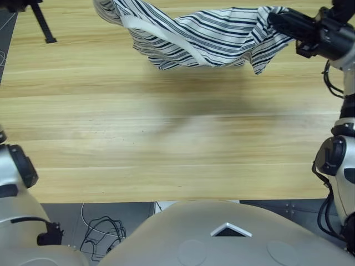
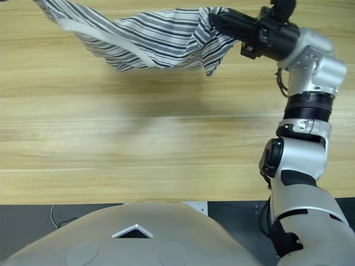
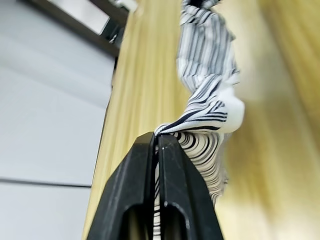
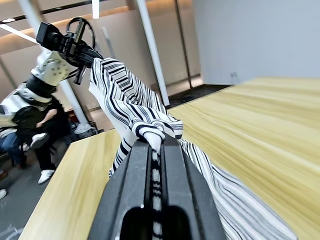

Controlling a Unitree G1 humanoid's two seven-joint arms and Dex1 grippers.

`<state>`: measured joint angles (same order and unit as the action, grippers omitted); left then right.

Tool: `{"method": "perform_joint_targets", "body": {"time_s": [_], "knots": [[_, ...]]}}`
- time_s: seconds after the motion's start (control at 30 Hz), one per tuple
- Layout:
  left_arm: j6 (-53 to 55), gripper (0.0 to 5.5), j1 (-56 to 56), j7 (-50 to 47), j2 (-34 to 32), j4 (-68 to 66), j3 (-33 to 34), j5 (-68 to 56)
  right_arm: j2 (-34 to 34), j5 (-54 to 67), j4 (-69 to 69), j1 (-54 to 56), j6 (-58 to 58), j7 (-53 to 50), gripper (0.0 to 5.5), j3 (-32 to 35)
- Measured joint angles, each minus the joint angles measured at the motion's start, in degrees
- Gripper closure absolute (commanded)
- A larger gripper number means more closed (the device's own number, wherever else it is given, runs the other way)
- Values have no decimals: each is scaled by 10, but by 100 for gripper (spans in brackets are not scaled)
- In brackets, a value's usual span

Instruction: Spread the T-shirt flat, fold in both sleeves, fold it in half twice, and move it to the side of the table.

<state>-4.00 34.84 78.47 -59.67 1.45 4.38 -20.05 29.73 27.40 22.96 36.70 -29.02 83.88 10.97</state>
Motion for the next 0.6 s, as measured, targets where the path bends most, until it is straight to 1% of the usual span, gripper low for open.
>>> {"method": "perform_joint_targets", "body": {"time_s": [0.13, 0.23, 0.3, 0.37, 0.47, 0.6], "knots": [[7, 538, -140, 12, -28, 91, -6, 18, 35, -5, -83, -81, 12, 6, 540, -33], [45, 538, -308, 31, -46, 172, -19, 18, 68, -30, -110, -145, 34, 29, 540, -77], [94, 538, -400, 58, -68, 223, -4, -22, 99, -36, -122, -182, 40, 59, 540, -99], [133, 538, -465, 89, -91, 263, 25, -63, 133, -35, -138, -215, 55, 79, 540, -121], [148, 538, -511, 100, -100, 285, 42, -67, 163, -35, -150, -244, 68, 82, 540, -158], [144, 538, -520, 87, -100, 287, 33, -32, 162, -77, -151, -254, 91, 60, 540, -190]]}}
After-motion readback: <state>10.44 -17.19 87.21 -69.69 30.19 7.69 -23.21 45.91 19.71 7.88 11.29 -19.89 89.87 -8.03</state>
